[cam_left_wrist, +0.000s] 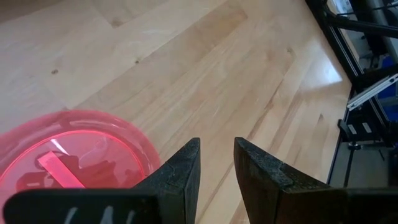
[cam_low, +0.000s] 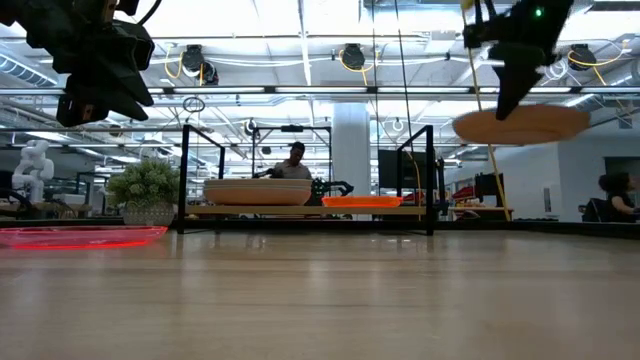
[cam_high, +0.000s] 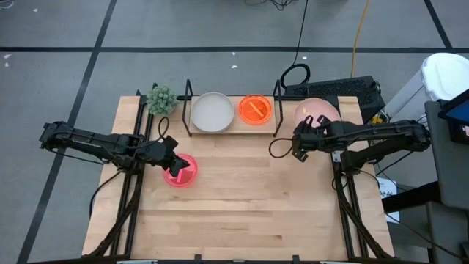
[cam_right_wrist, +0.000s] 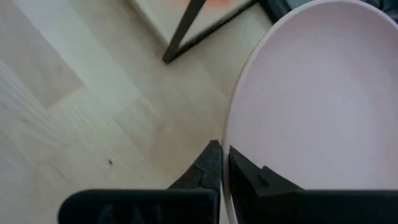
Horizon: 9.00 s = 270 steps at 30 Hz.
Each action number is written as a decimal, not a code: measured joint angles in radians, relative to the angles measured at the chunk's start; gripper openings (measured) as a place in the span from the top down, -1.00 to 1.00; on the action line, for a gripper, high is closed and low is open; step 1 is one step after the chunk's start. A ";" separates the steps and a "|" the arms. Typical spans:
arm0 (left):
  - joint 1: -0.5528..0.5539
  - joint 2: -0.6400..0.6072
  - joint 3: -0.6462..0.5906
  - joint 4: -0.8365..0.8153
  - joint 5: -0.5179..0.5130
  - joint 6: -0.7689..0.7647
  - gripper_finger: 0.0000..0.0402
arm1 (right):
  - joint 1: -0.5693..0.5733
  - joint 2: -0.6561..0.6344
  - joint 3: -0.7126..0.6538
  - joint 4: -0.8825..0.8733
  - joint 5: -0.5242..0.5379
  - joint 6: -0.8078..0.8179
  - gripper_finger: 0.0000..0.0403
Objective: Place and stack plates onto a shelf
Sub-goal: Stack the pink plate on the gray plate on the shelf
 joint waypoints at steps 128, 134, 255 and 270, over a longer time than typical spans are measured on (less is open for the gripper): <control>0.587 0.484 0.611 0.076 -0.028 0.190 0.93 | 0.081 0.518 0.637 0.803 -0.318 -0.651 0.14; 0.623 0.484 0.611 0.054 -0.026 0.234 0.93 | 0.079 0.493 0.637 0.897 -0.315 -0.608 0.14; 0.317 0.741 0.296 0.089 -0.730 -1.173 0.46 | -0.360 0.084 0.637 0.506 -0.565 -0.724 0.14; 0.251 0.741 0.296 0.150 -0.694 -1.204 0.25 | -0.360 0.084 0.637 0.506 -0.586 -0.738 0.14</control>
